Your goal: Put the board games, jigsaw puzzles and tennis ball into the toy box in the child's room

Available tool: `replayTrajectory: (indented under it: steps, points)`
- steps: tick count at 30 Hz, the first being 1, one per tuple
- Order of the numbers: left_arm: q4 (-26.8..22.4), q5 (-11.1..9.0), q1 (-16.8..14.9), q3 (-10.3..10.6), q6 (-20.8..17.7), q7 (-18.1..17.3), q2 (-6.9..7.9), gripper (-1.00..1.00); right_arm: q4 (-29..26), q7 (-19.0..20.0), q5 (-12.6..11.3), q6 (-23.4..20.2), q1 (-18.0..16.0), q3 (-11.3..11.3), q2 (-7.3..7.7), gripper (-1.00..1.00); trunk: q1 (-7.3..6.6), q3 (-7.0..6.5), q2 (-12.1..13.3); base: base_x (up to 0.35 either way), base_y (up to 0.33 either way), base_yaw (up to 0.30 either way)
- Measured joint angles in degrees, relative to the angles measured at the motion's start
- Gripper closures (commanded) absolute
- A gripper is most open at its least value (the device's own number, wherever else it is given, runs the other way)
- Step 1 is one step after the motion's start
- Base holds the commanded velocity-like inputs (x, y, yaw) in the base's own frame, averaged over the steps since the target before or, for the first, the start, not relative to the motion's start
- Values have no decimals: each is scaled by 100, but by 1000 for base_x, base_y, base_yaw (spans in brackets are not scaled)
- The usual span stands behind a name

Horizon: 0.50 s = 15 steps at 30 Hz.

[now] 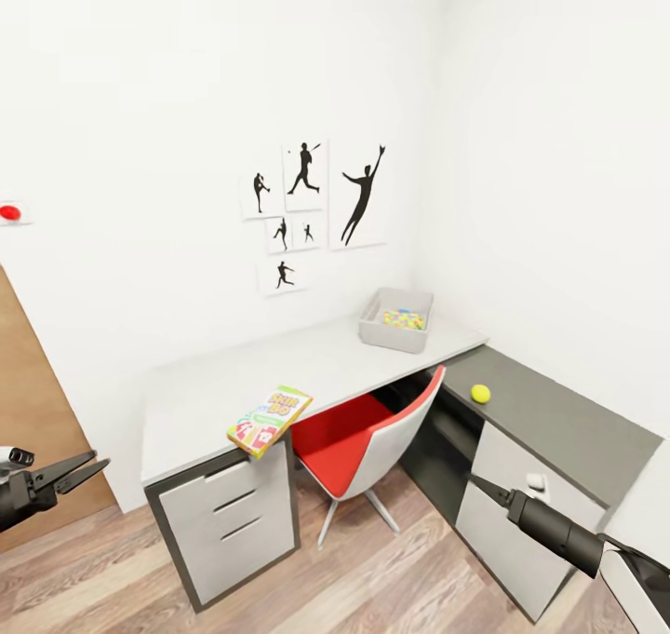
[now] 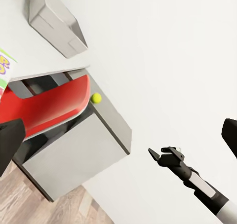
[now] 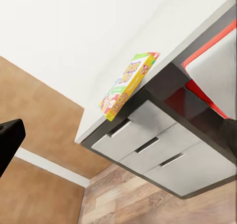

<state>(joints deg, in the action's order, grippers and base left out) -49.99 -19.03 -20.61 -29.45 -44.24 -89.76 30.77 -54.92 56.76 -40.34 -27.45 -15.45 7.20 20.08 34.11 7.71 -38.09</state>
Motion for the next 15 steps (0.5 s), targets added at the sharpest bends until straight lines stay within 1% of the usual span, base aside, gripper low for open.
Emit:
replayTrajectory:
  steps: [5, 15]
  points:
    - [-1, 0, -1, 1, 7, 0, -1, -100, 3, -1, 0, -2, -2, 0, -1, -100, 0, -47, 0, -2, -80, 0]
    - [-2, -1, 0, 0, 19, -1, -2, -100, 0, -31, 3, 5, -1, 0, 1, -100, 0, -132, 1, 0, -13, 0]
